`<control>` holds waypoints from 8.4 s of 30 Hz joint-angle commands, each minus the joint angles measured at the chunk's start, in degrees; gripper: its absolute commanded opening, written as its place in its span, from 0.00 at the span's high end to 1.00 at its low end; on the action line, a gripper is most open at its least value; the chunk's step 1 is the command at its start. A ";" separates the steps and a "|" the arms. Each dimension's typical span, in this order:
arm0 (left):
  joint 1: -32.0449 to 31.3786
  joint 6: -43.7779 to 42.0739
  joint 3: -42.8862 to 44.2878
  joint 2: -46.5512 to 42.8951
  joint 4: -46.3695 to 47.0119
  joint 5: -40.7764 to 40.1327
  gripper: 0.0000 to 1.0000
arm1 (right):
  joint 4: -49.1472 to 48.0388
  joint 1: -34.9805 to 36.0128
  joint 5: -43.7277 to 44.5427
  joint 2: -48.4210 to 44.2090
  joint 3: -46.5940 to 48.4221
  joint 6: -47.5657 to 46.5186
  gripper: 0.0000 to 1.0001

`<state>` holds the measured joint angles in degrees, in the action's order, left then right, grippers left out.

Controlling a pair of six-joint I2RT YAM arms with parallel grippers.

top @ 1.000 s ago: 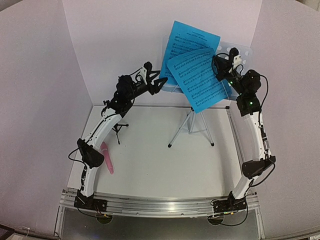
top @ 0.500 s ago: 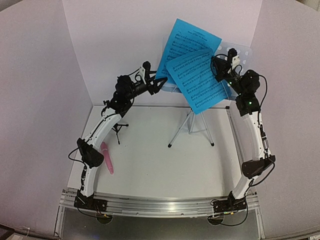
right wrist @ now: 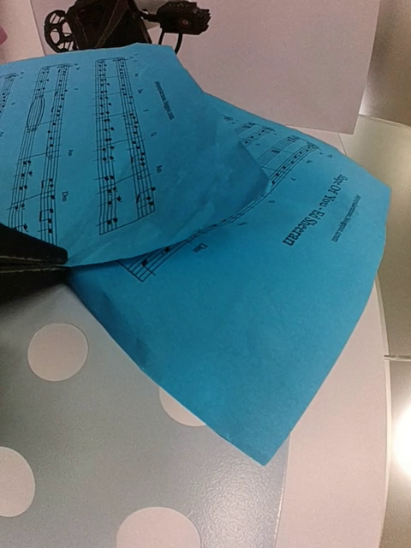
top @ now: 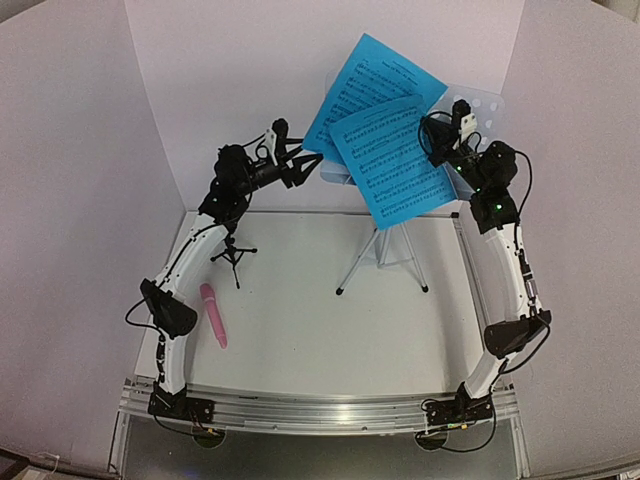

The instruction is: Set up the instrument practice props

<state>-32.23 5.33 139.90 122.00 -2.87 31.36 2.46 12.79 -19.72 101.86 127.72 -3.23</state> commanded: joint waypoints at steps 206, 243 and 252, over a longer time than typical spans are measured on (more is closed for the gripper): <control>0.45 7.18 -29.74 -13.37 27.35 -6.15 1.00 | 15.12 -12.06 17.23 -9.74 3.06 -47.08 1.00; 0.41 11.50 -32.61 -12.55 30.59 -1.33 0.83 | 16.52 -14.05 4.56 -23.76 -14.33 -5.39 0.21; 2.01 6.32 -33.72 -18.05 22.76 2.82 0.46 | 18.49 -13.94 1.23 -24.34 -16.18 2.15 0.21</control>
<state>-31.24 15.15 105.42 110.74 24.43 31.09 19.83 -1.21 -15.93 78.08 111.79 -6.58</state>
